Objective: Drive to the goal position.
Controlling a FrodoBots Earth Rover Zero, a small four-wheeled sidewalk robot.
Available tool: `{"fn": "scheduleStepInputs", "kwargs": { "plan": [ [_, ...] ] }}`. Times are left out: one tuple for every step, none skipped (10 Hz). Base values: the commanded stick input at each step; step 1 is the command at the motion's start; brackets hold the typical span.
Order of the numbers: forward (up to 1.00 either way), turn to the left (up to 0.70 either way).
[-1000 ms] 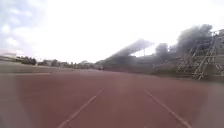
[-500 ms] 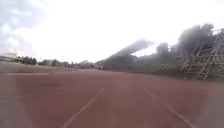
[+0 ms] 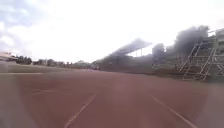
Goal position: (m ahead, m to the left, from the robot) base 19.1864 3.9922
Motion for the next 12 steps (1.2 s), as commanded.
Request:
{"fn": "scheduleStepInputs", "kwargs": {
  "plan": [
    [0.7, 0.0],
    [0.7, 0.0],
    [0.7, 0.0],
    [0.7, 0.0],
    [0.7, 0.0],
    [0.7, 0.0],
    [0.7, 0.0],
    [0.7, 0.0],
    [0.7, 0.0],
    [0.7, 0.0],
    [0.7, 0.0],
    [0.7, 0.0]
  ]
}}
